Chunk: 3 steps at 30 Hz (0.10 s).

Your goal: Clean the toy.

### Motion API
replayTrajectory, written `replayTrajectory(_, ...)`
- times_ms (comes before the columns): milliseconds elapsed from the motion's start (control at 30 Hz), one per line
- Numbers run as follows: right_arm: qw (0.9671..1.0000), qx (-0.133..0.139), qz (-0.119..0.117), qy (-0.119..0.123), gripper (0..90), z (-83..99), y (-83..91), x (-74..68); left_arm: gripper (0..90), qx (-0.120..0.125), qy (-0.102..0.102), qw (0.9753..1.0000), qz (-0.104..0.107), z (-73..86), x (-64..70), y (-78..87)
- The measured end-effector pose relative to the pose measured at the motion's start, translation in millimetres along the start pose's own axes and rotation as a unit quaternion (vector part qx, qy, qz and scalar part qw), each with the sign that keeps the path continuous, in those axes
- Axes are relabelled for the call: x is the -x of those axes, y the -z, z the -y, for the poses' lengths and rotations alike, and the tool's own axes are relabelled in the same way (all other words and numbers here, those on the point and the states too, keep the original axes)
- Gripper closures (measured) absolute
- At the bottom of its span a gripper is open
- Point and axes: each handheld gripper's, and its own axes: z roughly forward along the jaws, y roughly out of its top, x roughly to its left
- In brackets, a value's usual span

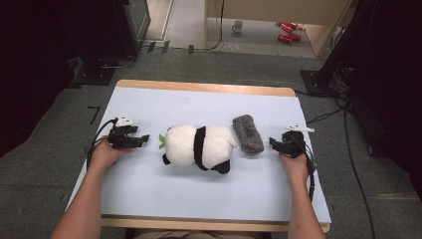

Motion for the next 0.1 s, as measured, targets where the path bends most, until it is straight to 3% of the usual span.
replayTrajectory(100,0.9998,0.01,0.001,0.015,33.4,3.7,-1.5,-3.3,32.6,0.002,-0.002,1.0,-0.002,0.8,0.6,0.0)
